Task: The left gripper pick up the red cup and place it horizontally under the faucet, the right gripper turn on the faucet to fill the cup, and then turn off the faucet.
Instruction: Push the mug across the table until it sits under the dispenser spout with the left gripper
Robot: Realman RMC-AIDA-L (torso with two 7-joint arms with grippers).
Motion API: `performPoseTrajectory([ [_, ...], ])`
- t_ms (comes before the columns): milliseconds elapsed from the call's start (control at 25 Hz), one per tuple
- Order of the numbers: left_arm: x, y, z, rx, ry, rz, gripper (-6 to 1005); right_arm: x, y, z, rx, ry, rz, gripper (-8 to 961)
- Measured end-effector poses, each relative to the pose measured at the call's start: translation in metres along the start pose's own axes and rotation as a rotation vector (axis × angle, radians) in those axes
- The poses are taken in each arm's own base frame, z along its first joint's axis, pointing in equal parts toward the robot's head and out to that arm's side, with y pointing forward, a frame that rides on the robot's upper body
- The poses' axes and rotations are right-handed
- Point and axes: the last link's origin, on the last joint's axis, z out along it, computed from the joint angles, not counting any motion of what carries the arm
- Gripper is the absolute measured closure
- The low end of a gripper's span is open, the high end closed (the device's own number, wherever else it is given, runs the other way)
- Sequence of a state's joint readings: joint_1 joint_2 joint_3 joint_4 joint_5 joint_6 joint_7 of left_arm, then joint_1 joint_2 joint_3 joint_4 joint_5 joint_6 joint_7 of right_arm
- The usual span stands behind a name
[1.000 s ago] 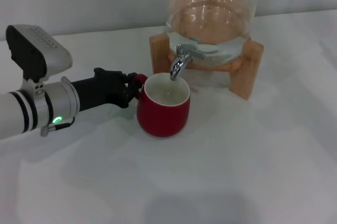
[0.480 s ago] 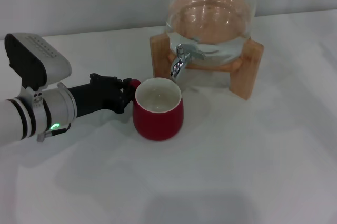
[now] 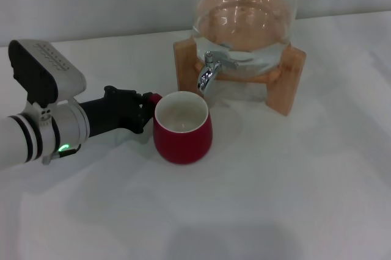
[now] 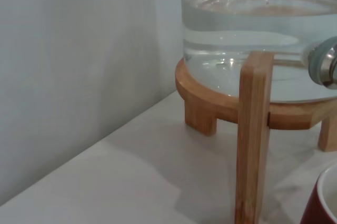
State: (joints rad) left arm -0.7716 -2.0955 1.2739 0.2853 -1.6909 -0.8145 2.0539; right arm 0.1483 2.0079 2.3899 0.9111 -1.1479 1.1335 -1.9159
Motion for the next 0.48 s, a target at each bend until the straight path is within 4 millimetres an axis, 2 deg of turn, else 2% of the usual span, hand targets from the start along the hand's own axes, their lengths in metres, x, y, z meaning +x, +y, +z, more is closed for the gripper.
performPoseTrajectory([
  [480, 0.0037, -0.0012, 0.0004, 0.006, 0.015, 0.015, 873, -0.0002, -0.0007, -0.0007, 0.003, -0.001, 0.000, 321],
])
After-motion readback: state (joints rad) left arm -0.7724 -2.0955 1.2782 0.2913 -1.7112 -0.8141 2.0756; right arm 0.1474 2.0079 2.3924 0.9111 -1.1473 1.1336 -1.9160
